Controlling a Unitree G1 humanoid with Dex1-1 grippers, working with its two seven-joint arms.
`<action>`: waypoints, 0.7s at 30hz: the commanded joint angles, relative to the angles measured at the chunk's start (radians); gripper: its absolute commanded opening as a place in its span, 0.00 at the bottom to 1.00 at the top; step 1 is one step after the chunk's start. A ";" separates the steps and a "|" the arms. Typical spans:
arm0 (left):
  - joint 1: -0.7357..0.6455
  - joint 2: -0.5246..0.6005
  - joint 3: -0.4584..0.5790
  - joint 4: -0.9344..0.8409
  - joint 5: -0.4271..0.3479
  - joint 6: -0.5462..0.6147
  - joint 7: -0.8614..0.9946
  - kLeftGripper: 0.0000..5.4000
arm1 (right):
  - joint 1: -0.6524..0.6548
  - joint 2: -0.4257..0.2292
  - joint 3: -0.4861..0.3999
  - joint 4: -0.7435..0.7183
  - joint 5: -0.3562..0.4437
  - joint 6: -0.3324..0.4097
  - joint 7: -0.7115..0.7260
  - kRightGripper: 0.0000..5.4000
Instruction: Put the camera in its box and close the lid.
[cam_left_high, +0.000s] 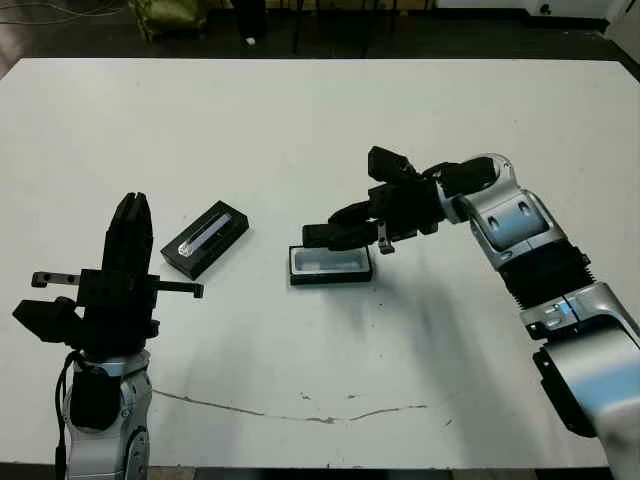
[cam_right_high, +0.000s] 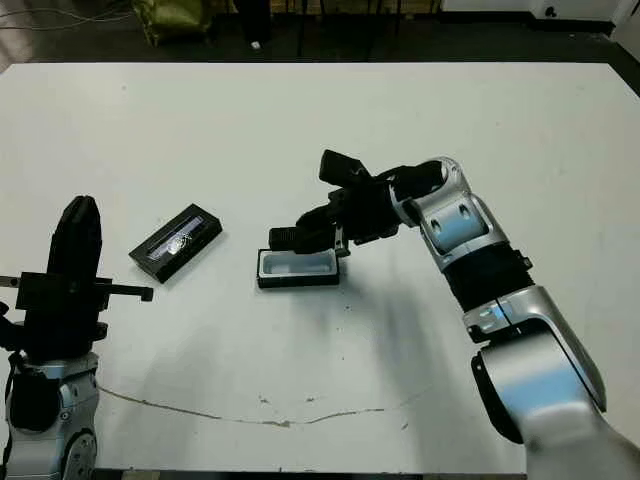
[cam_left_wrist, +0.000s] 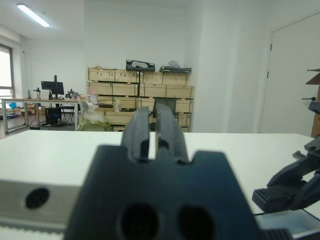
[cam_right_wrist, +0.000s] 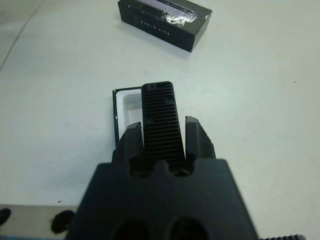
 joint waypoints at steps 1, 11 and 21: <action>0.017 0.006 0.003 0.010 0.000 0.007 -0.002 0.00 | -0.006 0.007 0.012 0.013 -0.018 0.008 -0.001 0.09; 0.013 0.008 0.002 0.013 0.002 0.003 -0.004 0.00 | 0.000 0.020 0.024 0.024 -0.022 0.030 0.014 0.09; 0.015 0.007 0.000 0.004 0.003 0.015 0.002 0.00 | 0.006 0.020 0.035 0.019 -0.027 0.025 0.029 0.09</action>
